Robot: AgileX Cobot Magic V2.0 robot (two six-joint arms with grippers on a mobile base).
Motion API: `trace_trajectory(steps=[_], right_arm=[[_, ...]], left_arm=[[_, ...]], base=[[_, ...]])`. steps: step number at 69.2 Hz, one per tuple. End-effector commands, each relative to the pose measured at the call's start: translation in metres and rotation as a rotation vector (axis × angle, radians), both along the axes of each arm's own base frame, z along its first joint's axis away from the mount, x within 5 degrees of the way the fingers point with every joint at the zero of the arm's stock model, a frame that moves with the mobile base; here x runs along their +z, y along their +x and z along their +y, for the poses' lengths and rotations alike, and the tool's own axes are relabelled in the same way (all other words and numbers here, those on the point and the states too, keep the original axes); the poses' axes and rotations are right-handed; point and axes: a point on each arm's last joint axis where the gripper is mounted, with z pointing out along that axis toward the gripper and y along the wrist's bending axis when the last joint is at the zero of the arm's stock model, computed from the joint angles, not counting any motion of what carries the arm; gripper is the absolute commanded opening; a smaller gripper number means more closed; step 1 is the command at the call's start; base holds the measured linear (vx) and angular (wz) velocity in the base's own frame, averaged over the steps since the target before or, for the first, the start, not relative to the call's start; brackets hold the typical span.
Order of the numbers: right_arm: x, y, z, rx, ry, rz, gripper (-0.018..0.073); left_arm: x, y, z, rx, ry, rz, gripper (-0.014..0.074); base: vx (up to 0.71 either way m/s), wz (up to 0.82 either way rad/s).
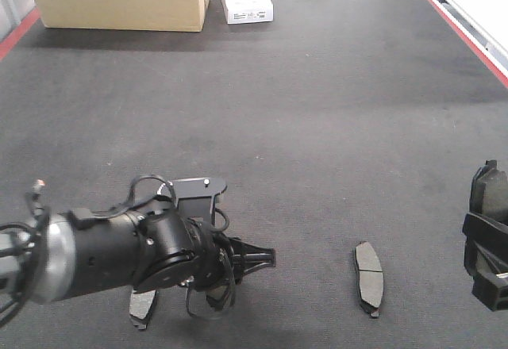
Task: Move and align brake pads A on conveyor
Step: 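Lower the left gripper's brake pad onto the belt beside the placed pads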
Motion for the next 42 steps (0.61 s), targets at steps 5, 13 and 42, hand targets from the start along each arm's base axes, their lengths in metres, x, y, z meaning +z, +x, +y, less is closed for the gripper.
trace_trajectory(steps=[5, 13, 42], right_arm=[[0.0181, 0.0022, 0.0012, 0.016, 0.012, -0.121, 0.0024], [0.0182, 0.0022, 0.0012, 0.016, 0.012, -0.122, 0.0024], [0.0182, 0.0022, 0.0012, 0.016, 0.012, -0.122, 0.0024]], left_arm=[[0.0184, 0.0033, -0.009, 0.001, -0.088, -0.048, 0.0217], [0.0156, 0.0034, -0.0088, 0.002, -0.076, -0.04, 0.0223], [0.0146, 0.002, -0.0078, 0.036, -0.079, -0.014, 0.0335]], base=[[0.0, 0.0], [0.0, 0.0], [0.0, 0.0]])
